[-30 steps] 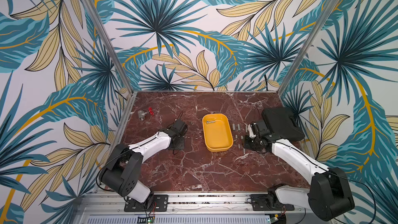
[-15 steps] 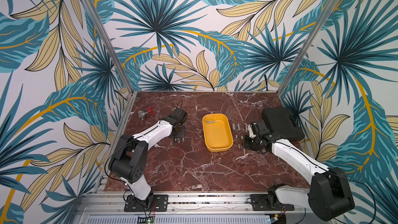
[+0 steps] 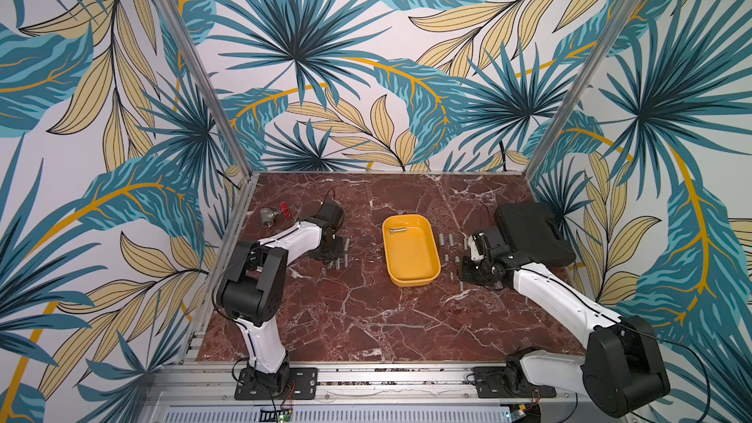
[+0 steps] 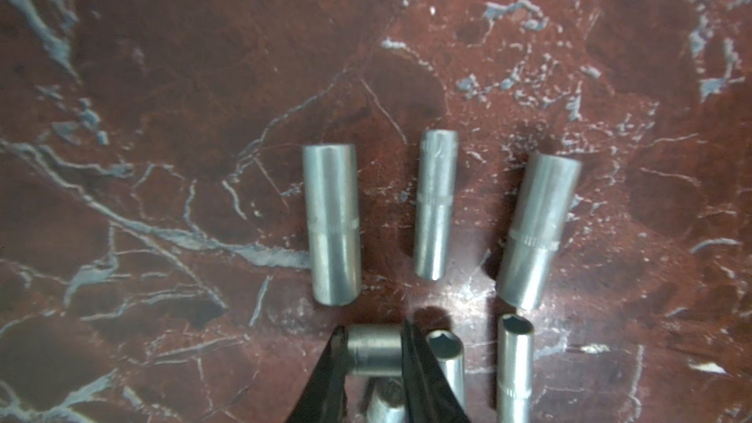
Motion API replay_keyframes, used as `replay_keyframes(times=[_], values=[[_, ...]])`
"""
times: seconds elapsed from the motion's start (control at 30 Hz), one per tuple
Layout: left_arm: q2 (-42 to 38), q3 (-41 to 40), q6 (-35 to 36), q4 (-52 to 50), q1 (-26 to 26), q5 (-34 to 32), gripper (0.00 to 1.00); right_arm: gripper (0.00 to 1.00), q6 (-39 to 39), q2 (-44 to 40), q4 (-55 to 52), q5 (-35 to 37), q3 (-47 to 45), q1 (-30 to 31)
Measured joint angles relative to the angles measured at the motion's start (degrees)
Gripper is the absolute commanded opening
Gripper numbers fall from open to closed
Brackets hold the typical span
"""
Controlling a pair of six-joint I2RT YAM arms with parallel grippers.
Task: Take out the socket from the storage box
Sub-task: Place the socket head at the center of the board, then pick up the socket head from the storage box.
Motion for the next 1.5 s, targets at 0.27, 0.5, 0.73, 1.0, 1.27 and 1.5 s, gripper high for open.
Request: replay_keyframes(times=[0.27, 0.5, 0.73, 1.0, 1.27, 1.5], values=[[0.42, 0.00, -0.17, 1.09, 0.00, 1.09, 0.34, 0.25, 0.00, 0.00, 0.00, 0.02, 0.00, 0.00], [-0.68, 0.79, -0.09, 0.28, 0.00, 0.90, 0.35, 0.25, -0.72, 0.79, -0.42, -0.28, 2.19, 0.00], [-9.20, 0.98, -0.39, -1.31, 0.00, -0.59, 0.38, 0.25, -2.80, 8.61, -1.18, -0.96, 13.46, 1.84], [-23.28, -3.82, -3.23, -0.98, 0.00, 0.79, 0.40, 0.24, -6.32, 23.80, -0.72, -0.94, 30.36, 8.39], [-27.91, -14.64, -7.48, -0.59, -2.49, 2.89, 0.40, 0.27, -6.05, 38.47, -1.18, 1.29, 42.51, 11.15], [-30.51, -21.11, -11.63, 1.09, -5.31, 3.41, 0.41, 0.27, -5.81, 45.31, -1.64, 2.27, 50.18, 13.33]])
